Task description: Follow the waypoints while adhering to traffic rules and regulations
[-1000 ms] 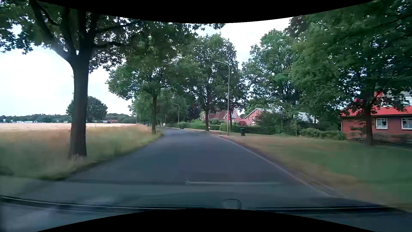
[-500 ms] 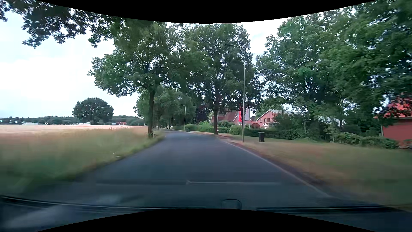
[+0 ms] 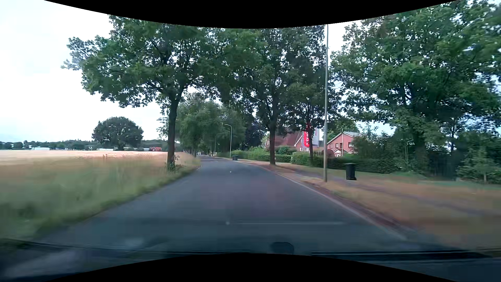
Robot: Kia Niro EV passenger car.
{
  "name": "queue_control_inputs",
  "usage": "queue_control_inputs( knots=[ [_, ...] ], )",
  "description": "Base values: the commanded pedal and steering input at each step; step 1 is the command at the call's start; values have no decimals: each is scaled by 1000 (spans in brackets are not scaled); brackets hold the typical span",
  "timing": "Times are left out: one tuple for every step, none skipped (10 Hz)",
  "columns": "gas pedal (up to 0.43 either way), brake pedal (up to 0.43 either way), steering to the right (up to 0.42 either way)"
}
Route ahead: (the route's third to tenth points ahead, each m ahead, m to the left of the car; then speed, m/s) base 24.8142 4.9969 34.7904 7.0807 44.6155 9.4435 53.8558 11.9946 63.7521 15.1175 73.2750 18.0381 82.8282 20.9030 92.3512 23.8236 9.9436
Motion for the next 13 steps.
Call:
queue_control_inputs(
  knots=[
    [177, 0, -38],
    [177, 0, -38],
    [177, 0, -38],
    [177, 0, -36],
    [177, 0, -34],
    [177, 0, -33],
    [177, 0, -33],
    [177, 0, -31],
    [177, 0, -31],
    [177, 0, -31],
    [177, 0, -31],
    [177, 0, -31],
    [177, 0, -31]
  ],
)
